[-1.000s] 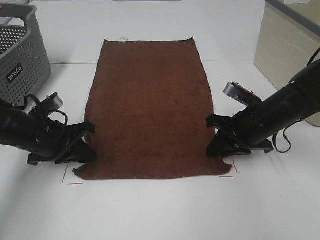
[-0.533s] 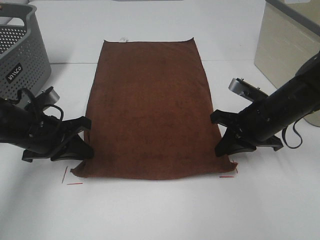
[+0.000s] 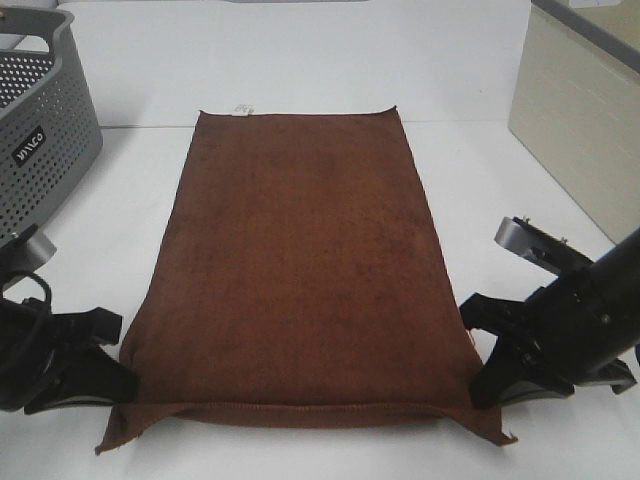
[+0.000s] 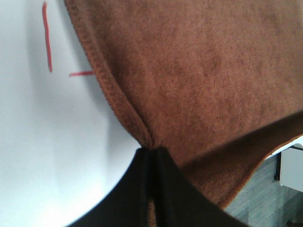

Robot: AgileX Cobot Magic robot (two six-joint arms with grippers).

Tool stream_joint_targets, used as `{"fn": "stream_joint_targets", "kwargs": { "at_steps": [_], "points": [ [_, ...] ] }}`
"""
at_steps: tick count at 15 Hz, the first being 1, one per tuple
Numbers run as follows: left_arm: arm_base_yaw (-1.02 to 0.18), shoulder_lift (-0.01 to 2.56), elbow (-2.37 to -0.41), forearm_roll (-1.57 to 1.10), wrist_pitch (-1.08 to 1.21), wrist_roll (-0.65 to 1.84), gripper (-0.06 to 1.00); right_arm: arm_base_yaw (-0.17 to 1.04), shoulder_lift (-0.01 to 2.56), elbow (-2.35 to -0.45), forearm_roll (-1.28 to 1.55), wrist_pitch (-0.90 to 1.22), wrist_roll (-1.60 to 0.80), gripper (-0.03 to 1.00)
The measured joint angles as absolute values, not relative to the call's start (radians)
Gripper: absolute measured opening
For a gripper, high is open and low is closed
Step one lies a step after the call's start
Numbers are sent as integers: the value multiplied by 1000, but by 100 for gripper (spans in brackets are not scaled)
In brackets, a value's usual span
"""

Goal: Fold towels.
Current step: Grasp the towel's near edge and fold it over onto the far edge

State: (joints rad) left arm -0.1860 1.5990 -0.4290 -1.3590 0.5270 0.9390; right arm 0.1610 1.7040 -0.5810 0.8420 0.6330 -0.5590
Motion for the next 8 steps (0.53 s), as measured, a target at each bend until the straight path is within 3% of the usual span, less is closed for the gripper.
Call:
{"fn": "stream_joint_targets", "kwargs": {
  "at_steps": [4, 8],
  "points": [
    [-187, 1537, -370, -1362, 568, 910, 1, 161, 1625, -513, 864, 628, -588, 0],
    [-187, 1541, -491, -1340, 540, 829, 1, 161, 1627, -674, 860, 632, -594, 0]
  ]
}}
